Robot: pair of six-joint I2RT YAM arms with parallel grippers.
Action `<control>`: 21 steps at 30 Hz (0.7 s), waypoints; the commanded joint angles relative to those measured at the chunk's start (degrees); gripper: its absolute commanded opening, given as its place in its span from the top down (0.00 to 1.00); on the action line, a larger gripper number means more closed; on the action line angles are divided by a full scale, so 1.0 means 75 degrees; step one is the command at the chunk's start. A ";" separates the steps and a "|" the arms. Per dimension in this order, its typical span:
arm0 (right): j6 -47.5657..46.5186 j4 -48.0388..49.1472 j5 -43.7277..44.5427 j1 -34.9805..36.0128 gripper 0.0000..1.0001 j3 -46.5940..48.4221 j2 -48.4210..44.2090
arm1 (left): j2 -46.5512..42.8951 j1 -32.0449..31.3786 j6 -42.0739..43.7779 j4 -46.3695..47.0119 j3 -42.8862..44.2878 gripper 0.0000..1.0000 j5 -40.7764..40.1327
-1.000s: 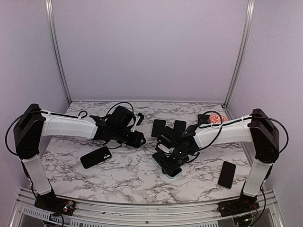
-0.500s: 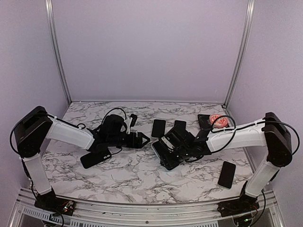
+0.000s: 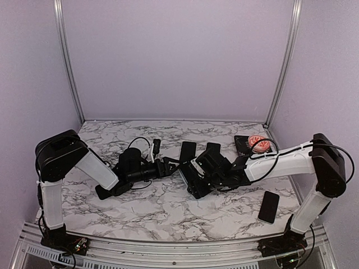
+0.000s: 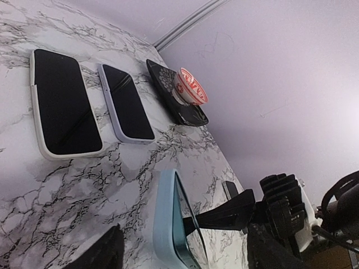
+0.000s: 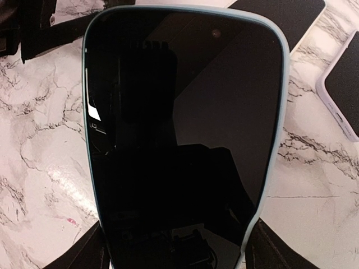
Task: Put the phone into the phone case
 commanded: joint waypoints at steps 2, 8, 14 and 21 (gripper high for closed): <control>-0.0020 0.0475 0.0136 -0.0035 0.86 0.0220 -0.0121 | 0.0020 -0.0160 0.0341 -0.0301 0.0299 0.41 -0.0139; -0.0054 0.0482 0.0185 -0.0036 0.86 0.0251 -0.0165 | 0.0139 -0.0286 0.0418 -0.0375 0.0478 0.60 -0.0006; -0.0119 0.0509 0.0230 -0.0036 0.87 0.0271 -0.0191 | 0.0301 -0.0384 0.0476 -0.0567 0.0768 0.61 0.0083; -0.0043 0.0639 0.0317 -0.0039 0.88 0.0212 -0.0388 | 0.0407 -0.0398 0.0571 -0.0757 0.0777 0.59 0.0073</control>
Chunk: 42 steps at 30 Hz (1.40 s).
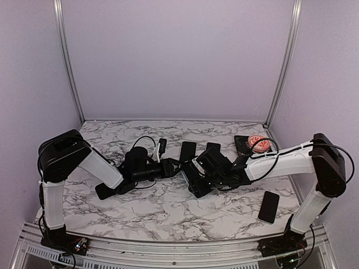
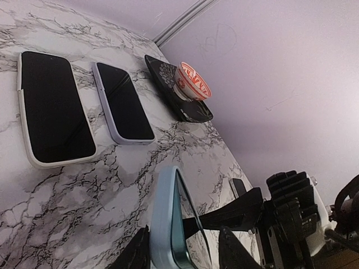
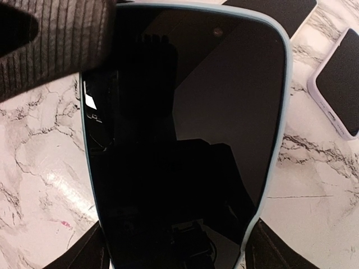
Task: Put the phone into the phone case
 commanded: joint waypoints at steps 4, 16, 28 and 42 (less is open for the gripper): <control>0.0003 0.0725 0.0206 -0.0008 0.88 0.0169 -0.0442 | 0.0230 -0.0199 0.0191 -0.0149 0.0339 0.49 0.0193; -0.0079 0.0589 0.0064 -0.0013 0.62 0.0125 -0.0478 | -0.0028 -0.0232 0.0757 -0.0363 0.0347 1.00 0.0180; -0.1920 0.1224 -0.3780 -0.1587 0.01 -0.1477 -0.4018 | -0.2283 -0.0793 0.5536 -0.3862 0.0139 1.00 0.0015; -0.2569 0.2743 -0.6448 -0.1585 0.33 -0.1446 -0.4031 | -0.4703 -0.1502 0.5987 -0.4252 0.0195 1.00 0.1136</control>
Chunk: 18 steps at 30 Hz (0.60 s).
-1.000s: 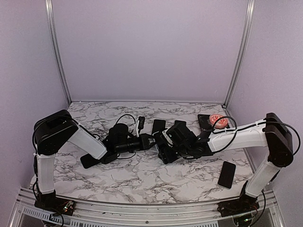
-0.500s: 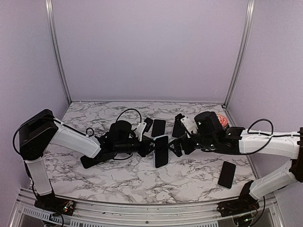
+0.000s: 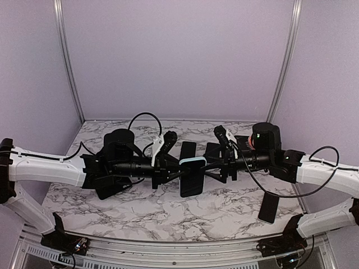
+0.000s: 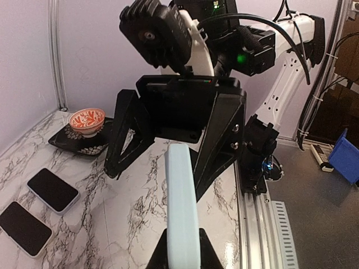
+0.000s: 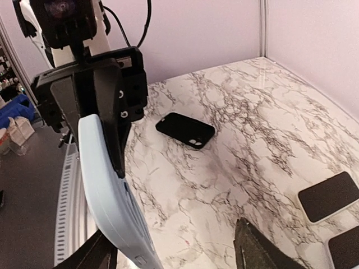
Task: Put the phone into the phone case
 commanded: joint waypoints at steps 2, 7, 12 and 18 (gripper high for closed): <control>-0.0028 0.1271 -0.0866 0.0251 0.40 -0.0157 -0.0045 | -0.0370 -0.0060 0.0237 0.0109 0.0252 1.00 0.0288; -0.0173 0.1264 -0.1044 0.0720 0.59 -0.0102 0.0012 | -0.0431 -0.0131 0.0459 0.0088 0.0443 1.00 0.0296; -0.0310 0.1062 -0.1268 0.0831 0.70 -0.0028 0.0133 | -0.0581 -0.0134 0.0614 0.0072 0.0474 1.00 0.0134; -0.0541 0.0513 -0.1218 0.0825 1.00 0.0247 0.0179 | -0.0669 -0.0134 0.0555 0.0050 0.0466 1.00 0.0238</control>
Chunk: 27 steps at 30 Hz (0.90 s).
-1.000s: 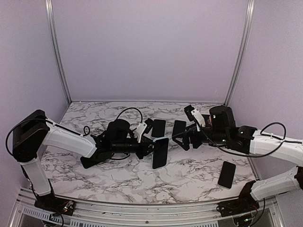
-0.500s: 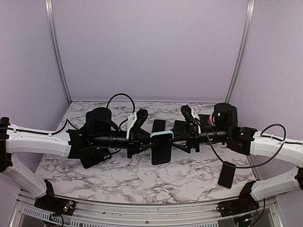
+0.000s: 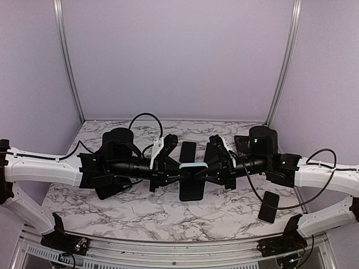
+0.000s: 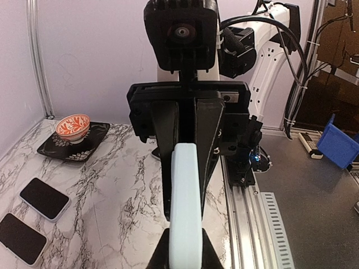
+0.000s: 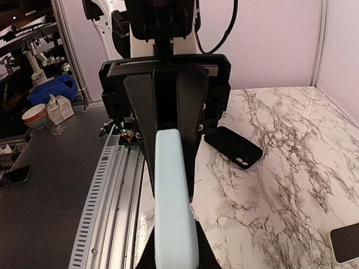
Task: Put the phone into the phone case
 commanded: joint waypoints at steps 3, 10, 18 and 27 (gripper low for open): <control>-0.0101 -0.0416 -0.0041 0.0067 1.00 0.0597 -0.0017 | -0.0475 0.0024 0.0033 0.0503 0.0270 1.00 -0.0188; 0.0181 0.0137 -0.0361 -0.0023 1.00 0.1152 -0.0545 | -0.0370 0.0015 0.0171 0.0492 -0.0192 0.34 -0.0357; 0.0360 0.0569 -0.0320 -0.0033 1.00 0.1301 -0.0639 | -0.0059 -0.0079 0.0336 0.0495 -0.0021 1.00 -0.0448; 0.0248 0.0299 -0.0380 -0.0202 1.00 0.1616 -0.0654 | -0.0327 -0.0103 0.0701 0.0483 -0.0388 0.46 -0.0664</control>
